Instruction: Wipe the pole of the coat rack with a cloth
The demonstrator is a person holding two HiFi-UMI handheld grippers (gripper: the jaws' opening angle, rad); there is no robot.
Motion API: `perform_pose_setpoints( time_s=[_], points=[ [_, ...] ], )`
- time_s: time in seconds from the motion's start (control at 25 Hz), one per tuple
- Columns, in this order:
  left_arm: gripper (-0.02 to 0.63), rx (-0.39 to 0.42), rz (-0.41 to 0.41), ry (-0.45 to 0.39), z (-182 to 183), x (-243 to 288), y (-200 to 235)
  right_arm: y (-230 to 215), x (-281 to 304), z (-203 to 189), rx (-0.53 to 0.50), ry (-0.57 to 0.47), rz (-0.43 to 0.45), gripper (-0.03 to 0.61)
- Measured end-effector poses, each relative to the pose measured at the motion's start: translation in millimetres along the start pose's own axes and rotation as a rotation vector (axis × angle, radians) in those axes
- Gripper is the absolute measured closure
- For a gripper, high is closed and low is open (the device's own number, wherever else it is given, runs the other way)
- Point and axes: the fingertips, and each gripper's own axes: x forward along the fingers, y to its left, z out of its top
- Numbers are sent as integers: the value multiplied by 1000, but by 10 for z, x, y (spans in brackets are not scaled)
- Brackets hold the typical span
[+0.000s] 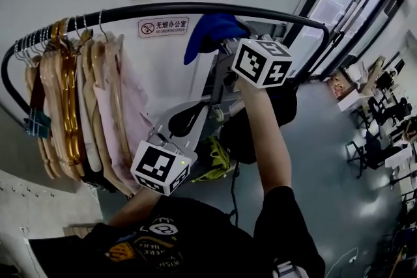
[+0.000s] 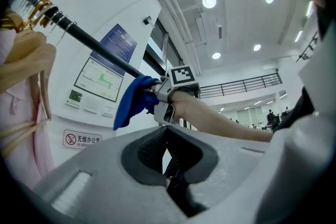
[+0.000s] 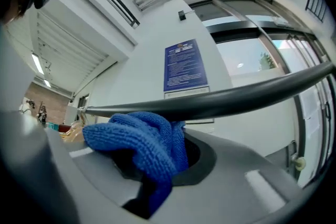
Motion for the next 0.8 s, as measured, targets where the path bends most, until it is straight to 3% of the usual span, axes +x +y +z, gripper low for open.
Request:
perform_pose_setpoints(
  time_s=[0.24, 0.56, 0.68, 0.8],
  points=[
    [620, 7, -75, 20, -105, 435, -151, -1264, -682, 134, 21, -28, -255, 520],
    [620, 6, -115, 56, -232, 711, -265, -2648, -1348, 280, -33, -40, -587, 520],
    [620, -1, -109, 71, -287, 687, -236, -2636, -1359, 280, 9, -58, -581, 523],
    [620, 2, -89, 62, -251, 636, -166, -2190, -1134, 252, -8, -50, -491, 523]
  ],
)
